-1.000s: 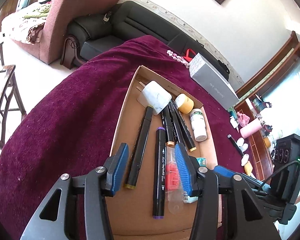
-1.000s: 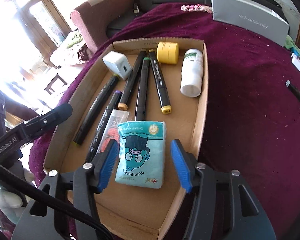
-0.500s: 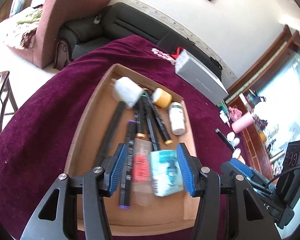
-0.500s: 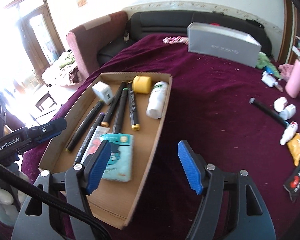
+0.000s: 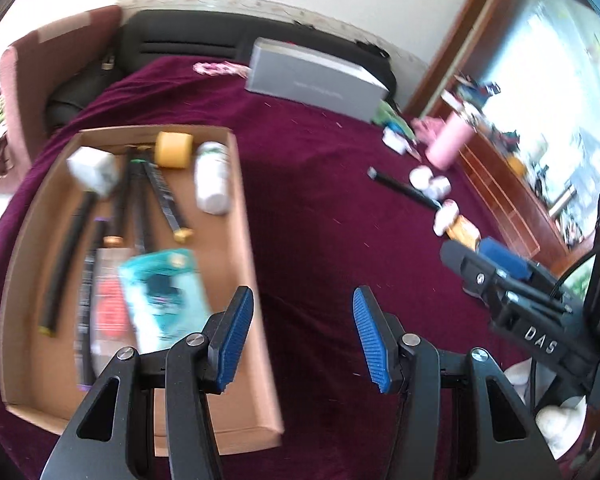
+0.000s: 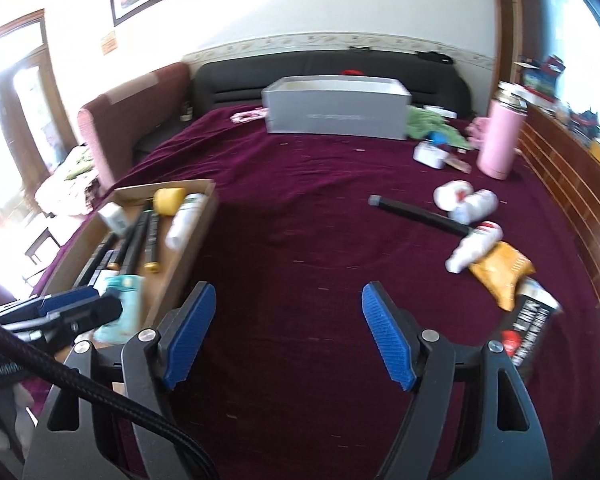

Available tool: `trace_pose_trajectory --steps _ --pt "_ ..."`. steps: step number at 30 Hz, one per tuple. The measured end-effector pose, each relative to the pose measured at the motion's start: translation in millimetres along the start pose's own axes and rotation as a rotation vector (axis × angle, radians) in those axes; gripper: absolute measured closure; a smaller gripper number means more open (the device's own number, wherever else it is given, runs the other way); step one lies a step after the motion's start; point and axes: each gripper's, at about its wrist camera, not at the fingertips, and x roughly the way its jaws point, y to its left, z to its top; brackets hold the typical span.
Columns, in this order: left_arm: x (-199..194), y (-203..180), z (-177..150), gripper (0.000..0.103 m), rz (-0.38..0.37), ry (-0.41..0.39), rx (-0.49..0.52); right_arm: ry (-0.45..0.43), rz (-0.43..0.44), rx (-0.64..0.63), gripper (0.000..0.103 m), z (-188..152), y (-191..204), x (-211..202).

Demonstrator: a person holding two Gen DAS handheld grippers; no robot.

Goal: Organize objects
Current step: 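Move both grippers back over the bed toward the yellow and black packets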

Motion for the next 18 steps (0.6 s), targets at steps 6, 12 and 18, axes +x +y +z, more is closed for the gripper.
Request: trace_pose_trajectory --steps 6,12,18 --pt "21.6 -36.9 -7.6 0.057 -0.005 0.064 0.070 -0.011 -0.069 0.046 0.026 -7.9 -41.0 -9.2" --pt "47.4 -61.0 -13.2 0.057 0.005 0.129 0.121 -0.011 -0.086 0.104 0.026 -13.4 -68.2 -11.1" --pt "76.9 -72.3 -6.9 0.057 0.018 0.168 0.129 -0.002 -0.109 0.116 0.025 -16.9 -80.9 -11.3"
